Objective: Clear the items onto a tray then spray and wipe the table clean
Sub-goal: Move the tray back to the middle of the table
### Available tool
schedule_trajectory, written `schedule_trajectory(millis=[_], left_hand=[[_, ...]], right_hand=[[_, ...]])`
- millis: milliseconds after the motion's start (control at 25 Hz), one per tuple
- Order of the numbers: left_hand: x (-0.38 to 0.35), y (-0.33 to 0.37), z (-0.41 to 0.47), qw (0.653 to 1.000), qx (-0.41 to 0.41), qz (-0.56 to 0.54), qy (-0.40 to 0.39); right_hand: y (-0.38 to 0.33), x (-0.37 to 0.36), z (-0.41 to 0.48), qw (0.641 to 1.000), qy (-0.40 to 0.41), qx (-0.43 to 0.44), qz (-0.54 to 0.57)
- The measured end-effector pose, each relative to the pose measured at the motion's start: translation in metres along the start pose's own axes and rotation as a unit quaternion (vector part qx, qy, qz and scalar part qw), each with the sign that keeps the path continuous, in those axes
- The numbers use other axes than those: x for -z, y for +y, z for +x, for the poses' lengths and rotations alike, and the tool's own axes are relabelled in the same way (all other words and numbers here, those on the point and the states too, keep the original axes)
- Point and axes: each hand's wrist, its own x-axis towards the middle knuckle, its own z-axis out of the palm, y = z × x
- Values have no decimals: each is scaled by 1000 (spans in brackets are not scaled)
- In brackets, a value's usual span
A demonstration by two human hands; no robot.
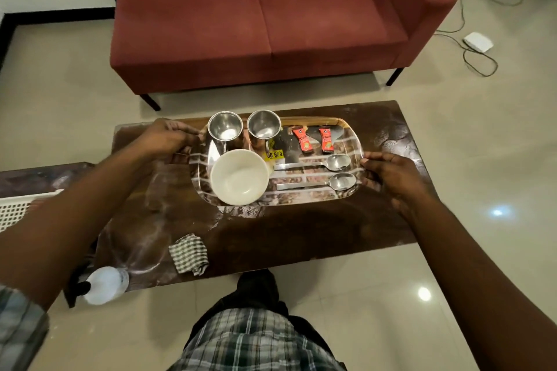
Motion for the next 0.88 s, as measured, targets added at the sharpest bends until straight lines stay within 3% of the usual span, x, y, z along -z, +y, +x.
schedule_trajectory(millis=[440,880], left_hand=[[-51,-26,80,999,47,4,1],[-120,-137,204,996,41,66,39]], right_hand=[[18,-20,114,995,28,-44,-81],[125,-24,257,988,11,-107,-108]])
